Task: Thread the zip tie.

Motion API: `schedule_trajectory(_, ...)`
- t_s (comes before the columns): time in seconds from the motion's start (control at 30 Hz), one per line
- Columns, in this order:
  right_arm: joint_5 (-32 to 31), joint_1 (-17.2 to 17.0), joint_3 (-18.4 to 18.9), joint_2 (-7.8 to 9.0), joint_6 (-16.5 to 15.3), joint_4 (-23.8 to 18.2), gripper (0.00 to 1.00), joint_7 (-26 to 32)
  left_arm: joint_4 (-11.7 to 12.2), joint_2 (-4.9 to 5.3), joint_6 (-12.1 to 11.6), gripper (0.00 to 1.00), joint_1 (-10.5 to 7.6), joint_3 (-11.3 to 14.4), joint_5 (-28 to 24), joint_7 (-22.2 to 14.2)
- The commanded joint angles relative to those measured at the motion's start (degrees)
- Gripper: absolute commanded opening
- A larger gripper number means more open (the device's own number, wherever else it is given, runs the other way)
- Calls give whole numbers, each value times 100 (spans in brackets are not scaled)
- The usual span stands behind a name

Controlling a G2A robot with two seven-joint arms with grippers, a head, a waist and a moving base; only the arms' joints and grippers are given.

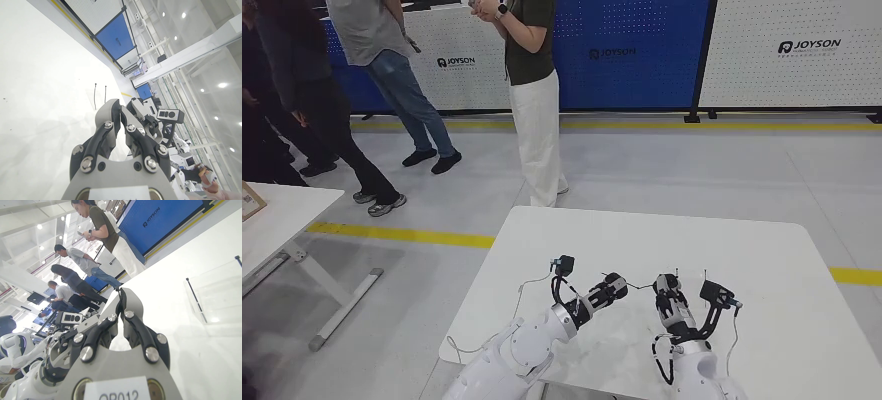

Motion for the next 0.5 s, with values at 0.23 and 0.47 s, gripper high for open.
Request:
schedule_trajectory(0.23, -11, 58, -51, -35, 15, 67, 0, 96, 0, 0, 0, 0, 0, 0, 0, 0)
schedule_trajectory(0.47, 335, 126, -9, -66, -181, 189, 0, 222, 0, 0, 0, 0, 0, 0, 0, 0)
